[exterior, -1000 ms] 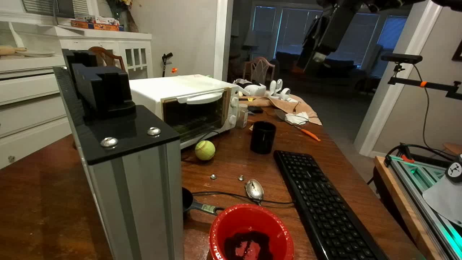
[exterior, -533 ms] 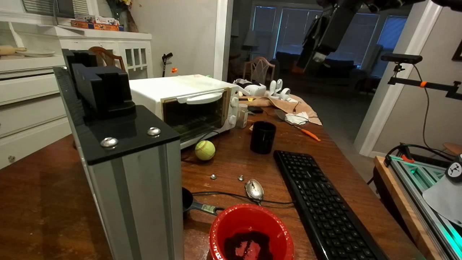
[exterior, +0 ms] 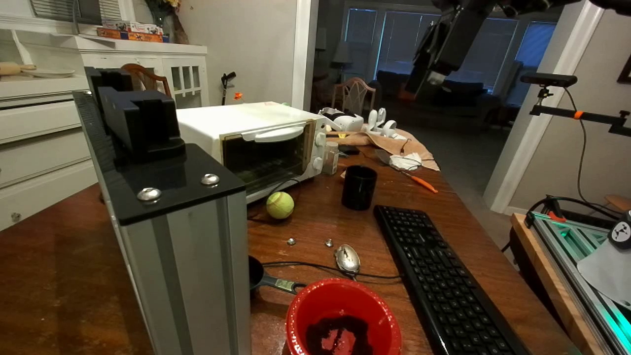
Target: Pick up the ball and put it on top of the microwave
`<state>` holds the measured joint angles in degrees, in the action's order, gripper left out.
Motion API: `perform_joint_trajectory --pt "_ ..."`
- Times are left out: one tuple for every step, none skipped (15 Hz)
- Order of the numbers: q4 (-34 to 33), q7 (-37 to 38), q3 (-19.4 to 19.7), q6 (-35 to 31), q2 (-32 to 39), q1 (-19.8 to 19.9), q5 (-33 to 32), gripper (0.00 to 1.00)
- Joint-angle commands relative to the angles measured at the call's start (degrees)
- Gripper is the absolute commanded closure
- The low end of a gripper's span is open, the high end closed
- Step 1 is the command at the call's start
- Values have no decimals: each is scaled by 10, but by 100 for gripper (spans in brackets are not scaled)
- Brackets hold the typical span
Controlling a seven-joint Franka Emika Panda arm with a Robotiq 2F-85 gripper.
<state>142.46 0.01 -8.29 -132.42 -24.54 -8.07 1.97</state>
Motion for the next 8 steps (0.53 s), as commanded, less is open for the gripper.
perform_joint_trajectory --pt "-9 10 -1 0 9 5 -13 0" --pt "-14 8 1 -6 14 6 -14 0" --pt "-22 6 5 -8 21 8 -13 0" --pt "-28 7 5 -19 27 13 -19 0" --pt "-39 5 7 -18 35 17 -24 0" --pt "-47 3 8 -22 44 19 -27 0" --pt "-55 6 6 -29 56 22 -33 0" --pt "-60 15 3 -41 67 27 -42 0"
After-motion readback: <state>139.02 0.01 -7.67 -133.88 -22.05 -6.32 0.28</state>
